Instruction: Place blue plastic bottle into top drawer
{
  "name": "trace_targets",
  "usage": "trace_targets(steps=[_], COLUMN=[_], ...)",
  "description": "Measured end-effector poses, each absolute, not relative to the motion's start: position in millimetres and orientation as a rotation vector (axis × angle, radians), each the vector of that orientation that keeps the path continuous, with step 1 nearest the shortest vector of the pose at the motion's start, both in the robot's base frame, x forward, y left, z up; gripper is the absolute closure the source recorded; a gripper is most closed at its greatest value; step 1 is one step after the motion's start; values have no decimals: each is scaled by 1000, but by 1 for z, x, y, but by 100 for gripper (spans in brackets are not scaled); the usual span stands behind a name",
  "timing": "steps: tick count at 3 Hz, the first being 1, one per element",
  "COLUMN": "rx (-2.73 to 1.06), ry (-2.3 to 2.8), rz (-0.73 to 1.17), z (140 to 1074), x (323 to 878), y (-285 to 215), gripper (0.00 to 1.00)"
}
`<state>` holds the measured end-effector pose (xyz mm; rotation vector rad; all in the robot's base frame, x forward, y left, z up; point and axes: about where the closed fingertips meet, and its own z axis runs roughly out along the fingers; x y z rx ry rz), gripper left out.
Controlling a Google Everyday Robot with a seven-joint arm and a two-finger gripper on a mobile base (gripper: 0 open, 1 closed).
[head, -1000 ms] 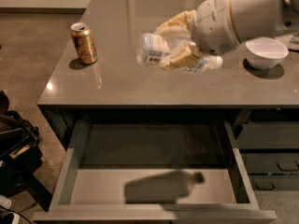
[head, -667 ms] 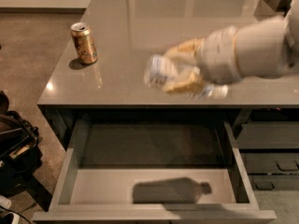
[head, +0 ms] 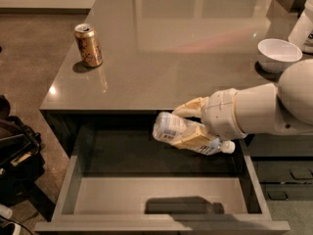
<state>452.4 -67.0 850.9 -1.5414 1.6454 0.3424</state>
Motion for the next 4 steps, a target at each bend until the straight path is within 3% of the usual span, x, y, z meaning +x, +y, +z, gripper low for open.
trace_targets(steps=[2, 4], rx=[-1499, -1353], ry=[1669, 1727], rz=[350, 449], z=[834, 726], x=[454, 454], y=[-65, -56], gripper=[100, 100])
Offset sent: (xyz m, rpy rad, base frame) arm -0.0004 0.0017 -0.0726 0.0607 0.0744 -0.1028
